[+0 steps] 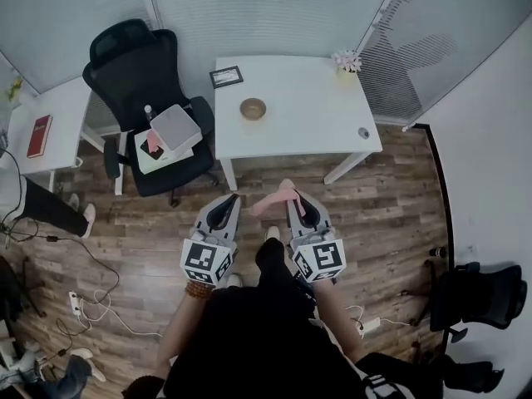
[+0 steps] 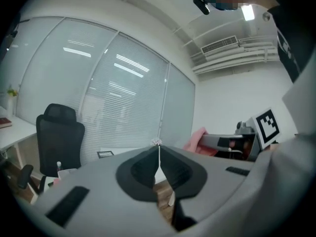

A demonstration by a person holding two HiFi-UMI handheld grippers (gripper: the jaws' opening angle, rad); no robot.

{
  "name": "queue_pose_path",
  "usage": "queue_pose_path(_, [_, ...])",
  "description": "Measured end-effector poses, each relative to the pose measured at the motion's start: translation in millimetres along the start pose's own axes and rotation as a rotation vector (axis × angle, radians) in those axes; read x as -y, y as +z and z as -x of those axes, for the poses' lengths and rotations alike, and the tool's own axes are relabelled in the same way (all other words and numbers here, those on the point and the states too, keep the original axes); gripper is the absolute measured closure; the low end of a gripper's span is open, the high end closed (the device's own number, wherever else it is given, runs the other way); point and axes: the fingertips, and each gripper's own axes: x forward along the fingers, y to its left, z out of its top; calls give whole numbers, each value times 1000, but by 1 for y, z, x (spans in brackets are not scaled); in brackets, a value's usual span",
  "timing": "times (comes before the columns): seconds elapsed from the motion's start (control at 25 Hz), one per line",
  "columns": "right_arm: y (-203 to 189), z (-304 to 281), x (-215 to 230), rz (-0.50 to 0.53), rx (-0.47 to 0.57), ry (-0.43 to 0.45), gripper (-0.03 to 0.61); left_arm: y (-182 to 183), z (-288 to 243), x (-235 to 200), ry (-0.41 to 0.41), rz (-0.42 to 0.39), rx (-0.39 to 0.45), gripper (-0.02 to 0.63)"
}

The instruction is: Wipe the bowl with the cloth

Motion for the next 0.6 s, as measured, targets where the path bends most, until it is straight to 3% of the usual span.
queue_pose_path(0.2, [-2, -48, 75, -46, -20, 7, 560, 22, -87, -9, 46, -38, -15, 600])
queue_pose_path(0.32, [3, -71, 121, -58, -29, 4, 560, 27, -129, -16, 74, -14, -31, 600])
queue_pose_path(0.52, [-1, -111, 182, -45, -60, -9, 560, -10, -178, -53, 172, 75, -109, 600])
queue_pose_path(0.6, [-4, -124, 192, -69, -68, 27, 560, -27, -191, -71, 204, 115, -148, 600])
